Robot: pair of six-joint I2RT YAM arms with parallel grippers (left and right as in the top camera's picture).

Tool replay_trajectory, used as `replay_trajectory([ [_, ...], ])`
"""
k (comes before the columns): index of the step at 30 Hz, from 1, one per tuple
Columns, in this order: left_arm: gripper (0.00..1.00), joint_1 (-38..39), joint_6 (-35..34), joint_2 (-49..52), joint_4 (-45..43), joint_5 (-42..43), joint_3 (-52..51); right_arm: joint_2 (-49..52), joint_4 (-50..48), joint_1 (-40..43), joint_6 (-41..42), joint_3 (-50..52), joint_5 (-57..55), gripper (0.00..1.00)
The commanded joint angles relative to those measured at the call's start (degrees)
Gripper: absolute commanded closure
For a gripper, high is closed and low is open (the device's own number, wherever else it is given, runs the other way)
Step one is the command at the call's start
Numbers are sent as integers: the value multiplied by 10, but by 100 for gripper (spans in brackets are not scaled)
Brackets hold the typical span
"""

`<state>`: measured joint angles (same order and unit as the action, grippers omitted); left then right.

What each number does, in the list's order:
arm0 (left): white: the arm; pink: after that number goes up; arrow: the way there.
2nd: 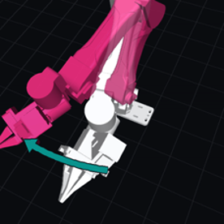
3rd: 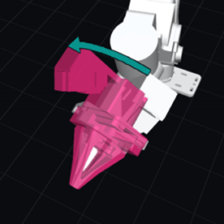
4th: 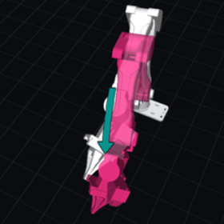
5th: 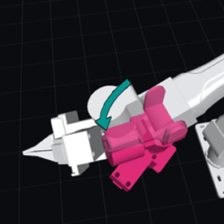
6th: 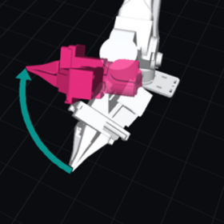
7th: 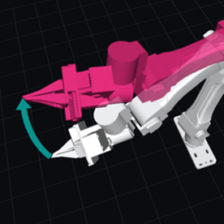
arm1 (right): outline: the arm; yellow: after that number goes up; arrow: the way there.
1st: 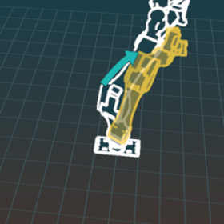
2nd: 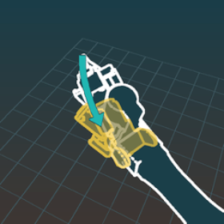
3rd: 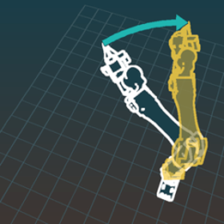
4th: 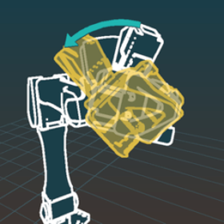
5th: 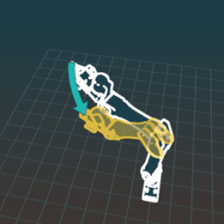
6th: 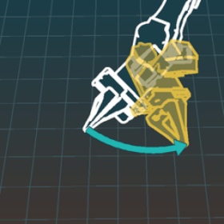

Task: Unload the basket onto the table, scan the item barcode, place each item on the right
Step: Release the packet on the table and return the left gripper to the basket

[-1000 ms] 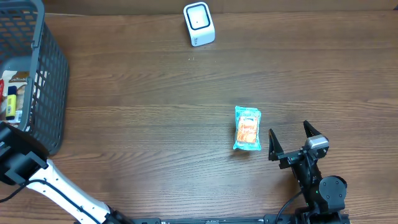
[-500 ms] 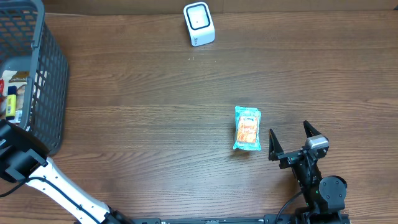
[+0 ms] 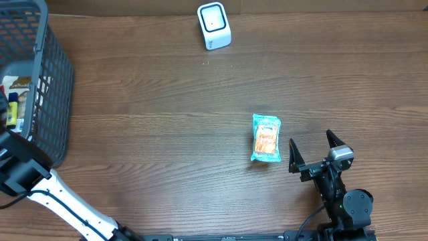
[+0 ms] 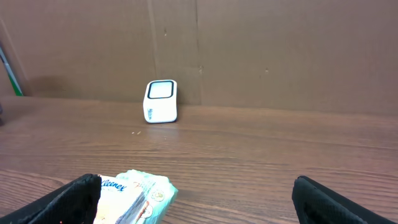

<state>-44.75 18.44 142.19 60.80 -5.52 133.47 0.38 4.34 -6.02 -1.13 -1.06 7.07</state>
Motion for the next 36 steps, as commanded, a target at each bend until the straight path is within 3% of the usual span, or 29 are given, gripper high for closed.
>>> replay_trajectory([
  [1, 71, -3, 16, 10, -8, -1, -18, -2, -3, 1, -2, 6, -6, 0],
  [11, 71, -7, 22, 10, -30, -11, -54, -2, -3, 1, -2, 6, -6, 0],
  [14, 83, -7, 22, 10, -38, -16, -57, -2, -3, 1, -2, 6, -6, 0],
  [16, 96, -7, 22, 9, -39, -15, -55, -2, -3, 1, -2, 6, -6, 0],
  [36, 96, -6, -2, -100, -40, -13, -46, -2, -3, 1, -2, 6, -6, 0],
])
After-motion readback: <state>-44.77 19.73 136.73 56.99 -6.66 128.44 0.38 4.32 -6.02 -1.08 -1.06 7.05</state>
